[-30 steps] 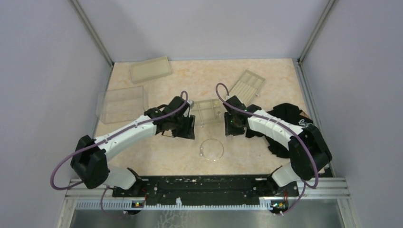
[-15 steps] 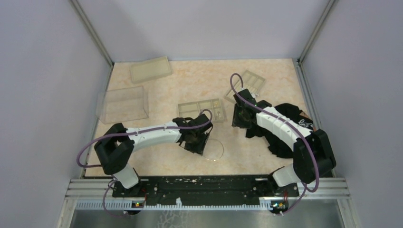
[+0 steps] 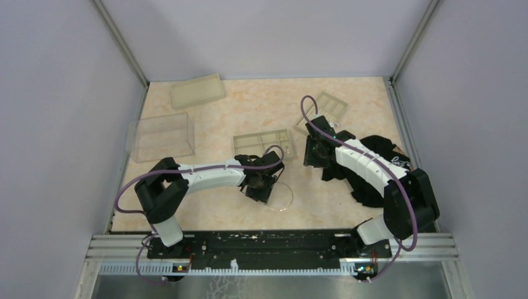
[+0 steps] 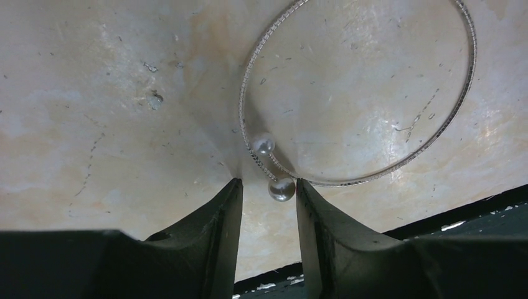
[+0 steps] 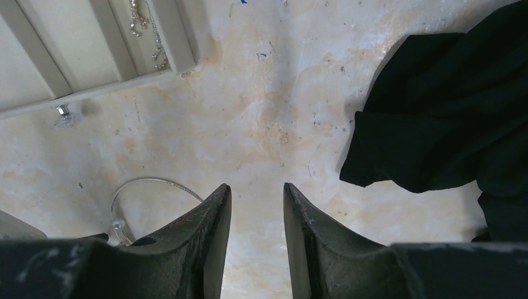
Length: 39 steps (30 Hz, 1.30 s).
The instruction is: Organize the mixed jewelry
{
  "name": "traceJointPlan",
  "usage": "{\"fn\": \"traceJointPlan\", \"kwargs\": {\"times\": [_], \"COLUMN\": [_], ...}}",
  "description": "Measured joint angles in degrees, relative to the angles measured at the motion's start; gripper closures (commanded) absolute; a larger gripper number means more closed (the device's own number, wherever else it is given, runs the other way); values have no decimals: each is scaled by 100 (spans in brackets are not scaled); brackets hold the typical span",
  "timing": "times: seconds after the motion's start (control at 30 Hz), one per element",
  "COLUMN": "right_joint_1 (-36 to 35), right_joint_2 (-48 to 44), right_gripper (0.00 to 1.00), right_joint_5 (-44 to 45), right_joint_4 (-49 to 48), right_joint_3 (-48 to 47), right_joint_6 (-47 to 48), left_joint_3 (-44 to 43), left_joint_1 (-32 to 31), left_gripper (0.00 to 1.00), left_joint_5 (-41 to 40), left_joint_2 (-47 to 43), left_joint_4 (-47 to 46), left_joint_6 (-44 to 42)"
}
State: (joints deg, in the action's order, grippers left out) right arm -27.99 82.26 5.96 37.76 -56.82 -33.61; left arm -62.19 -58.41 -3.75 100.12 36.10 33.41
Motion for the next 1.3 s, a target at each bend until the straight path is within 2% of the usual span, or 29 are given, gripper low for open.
{"fn": "traceJointPlan", "kwargs": {"times": [0.1, 0.17, 0.43, 0.53, 0.77, 1.1, 1.3], "right_joint_1": [0, 0, 0, 0, 0, 0, 0], "right_joint_2": [9, 44, 90, 90, 118, 155, 155], "right_gripper": [64, 63, 64, 63, 64, 64, 64], "right_joint_5": [0, 0, 0, 0, -2, -2, 0], "right_joint_4": [0, 15, 7, 7, 2, 4, 4], "right_joint_3": [-2, -35, -70, -72, -72, -74, -74], "right_joint_6": [11, 15, 55, 55, 55, 52, 52], "left_joint_3": [-94, -149, -188, -188, -188, -188, -286], "left_joint_1": [0, 0, 0, 0, -11, -11, -24], "left_gripper": [66, 68, 66, 59, 62, 85, 95], "left_joint_5": [4, 4, 9, 4, 44, 83, -109], "left_joint_2": [79, 140, 195, 195, 188, 188, 166], "left_joint_4": [2, -7, 48, 94, 140, 142, 330], "left_joint_6": [-24, -42, -85, -85, -109, -136, -136]}}
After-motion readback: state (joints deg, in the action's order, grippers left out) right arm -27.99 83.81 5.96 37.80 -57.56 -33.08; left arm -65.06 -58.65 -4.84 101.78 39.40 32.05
